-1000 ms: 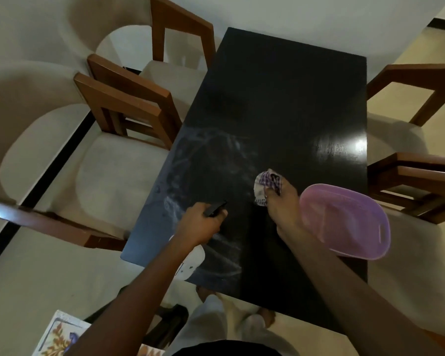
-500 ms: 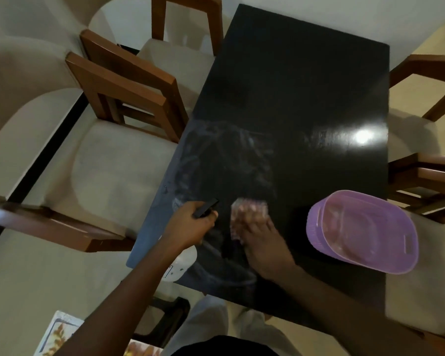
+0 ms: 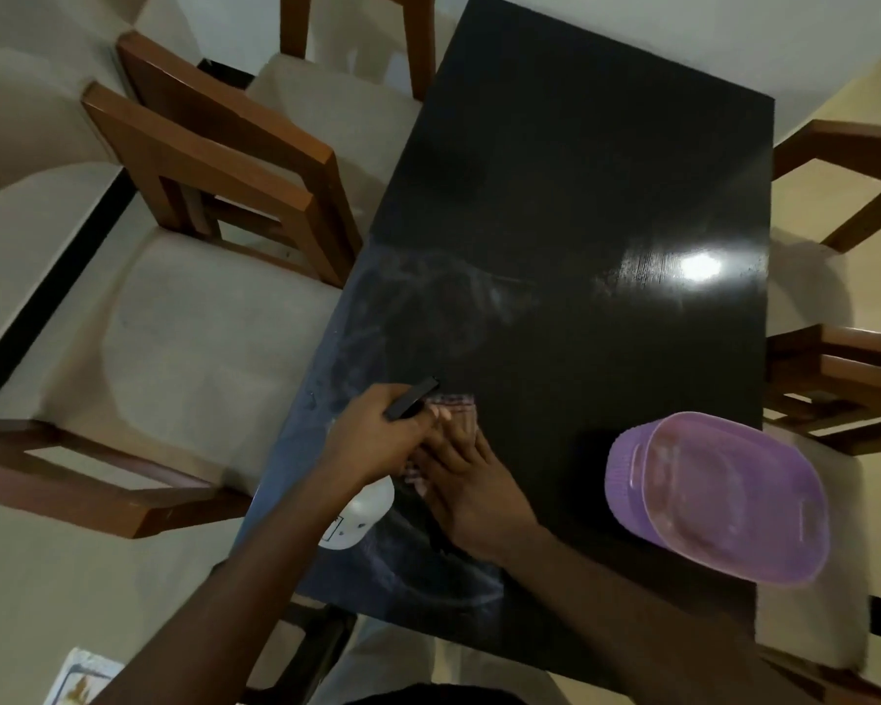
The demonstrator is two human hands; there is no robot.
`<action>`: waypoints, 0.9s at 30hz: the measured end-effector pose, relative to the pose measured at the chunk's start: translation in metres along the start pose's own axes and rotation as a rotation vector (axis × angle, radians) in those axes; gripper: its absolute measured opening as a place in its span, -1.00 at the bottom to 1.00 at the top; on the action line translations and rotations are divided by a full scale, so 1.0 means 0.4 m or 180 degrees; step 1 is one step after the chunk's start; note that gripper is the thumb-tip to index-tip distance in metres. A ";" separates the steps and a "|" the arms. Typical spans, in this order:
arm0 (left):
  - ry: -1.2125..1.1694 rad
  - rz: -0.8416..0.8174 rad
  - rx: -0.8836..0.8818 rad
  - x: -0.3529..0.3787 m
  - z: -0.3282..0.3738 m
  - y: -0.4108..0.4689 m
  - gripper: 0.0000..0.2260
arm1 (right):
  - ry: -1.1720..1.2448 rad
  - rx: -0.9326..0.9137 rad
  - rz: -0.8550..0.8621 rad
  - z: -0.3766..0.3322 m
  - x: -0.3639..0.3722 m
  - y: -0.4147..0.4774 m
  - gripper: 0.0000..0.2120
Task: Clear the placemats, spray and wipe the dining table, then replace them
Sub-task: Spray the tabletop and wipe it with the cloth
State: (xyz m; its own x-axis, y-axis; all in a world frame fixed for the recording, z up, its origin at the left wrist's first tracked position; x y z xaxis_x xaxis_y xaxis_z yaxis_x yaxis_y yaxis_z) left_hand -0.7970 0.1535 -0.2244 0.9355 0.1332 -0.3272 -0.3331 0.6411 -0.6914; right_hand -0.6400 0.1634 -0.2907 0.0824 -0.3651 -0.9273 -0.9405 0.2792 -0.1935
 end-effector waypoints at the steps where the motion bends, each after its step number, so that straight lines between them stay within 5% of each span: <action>1: 0.0005 -0.0008 0.0000 -0.002 0.007 0.008 -0.82 | 0.0001 -0.0188 -0.0087 0.003 -0.003 -0.001 -0.47; 4: 0.0061 0.0012 0.0023 -0.018 0.027 0.029 -0.80 | -0.0448 -0.0209 -0.0046 0.121 -0.057 0.049 -0.47; 9: 0.0022 0.0078 -0.0025 -0.043 0.044 0.058 -0.77 | 0.0104 0.1729 0.0341 0.486 -0.201 0.137 -0.45; 12: -0.0090 0.0092 -0.0041 -0.058 0.046 0.071 -0.77 | 0.0447 0.2216 0.0485 0.539 -0.232 0.197 -0.44; 15: -0.0106 0.0132 -0.0074 -0.069 0.049 0.080 -0.78 | 0.0084 0.1657 0.0447 0.414 -0.195 0.252 -0.44; 19: -0.0142 0.0157 -0.0115 -0.082 0.057 0.092 -0.78 | -0.0230 -0.0274 -0.0090 0.120 -0.090 0.242 -0.50; 22: -0.0127 0.0239 -0.0225 -0.096 0.053 0.099 -0.75 | -0.0394 -0.1341 -0.0378 0.083 -0.080 0.203 -0.53; 24: -0.0206 0.0377 -0.0292 -0.115 0.042 0.103 -0.76 | -0.0586 -0.1248 -0.0303 0.164 -0.111 0.228 -0.52; 27: -0.0346 0.0490 -0.0391 -0.137 0.021 0.105 -0.75 | -0.0304 0.0149 -0.0036 0.380 -0.177 0.298 -0.43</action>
State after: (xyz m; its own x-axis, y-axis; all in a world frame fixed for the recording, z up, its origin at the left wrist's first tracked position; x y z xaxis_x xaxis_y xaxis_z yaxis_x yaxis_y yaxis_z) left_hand -0.8614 0.1796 -0.2301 0.8775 0.3073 -0.3681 -0.4785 0.5110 -0.7141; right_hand -0.7078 0.3574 -0.2967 0.1260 -0.2827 -0.9509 -0.9232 0.3175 -0.2167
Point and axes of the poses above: each hand's wrist, its own y-axis towards the middle knuckle, its own x-axis out of the palm, z = x × y, the point moved 7 cm from there along y, towards the middle knuckle, and after that the axes turned 11 degrees about -x, right-handed, at the moved point
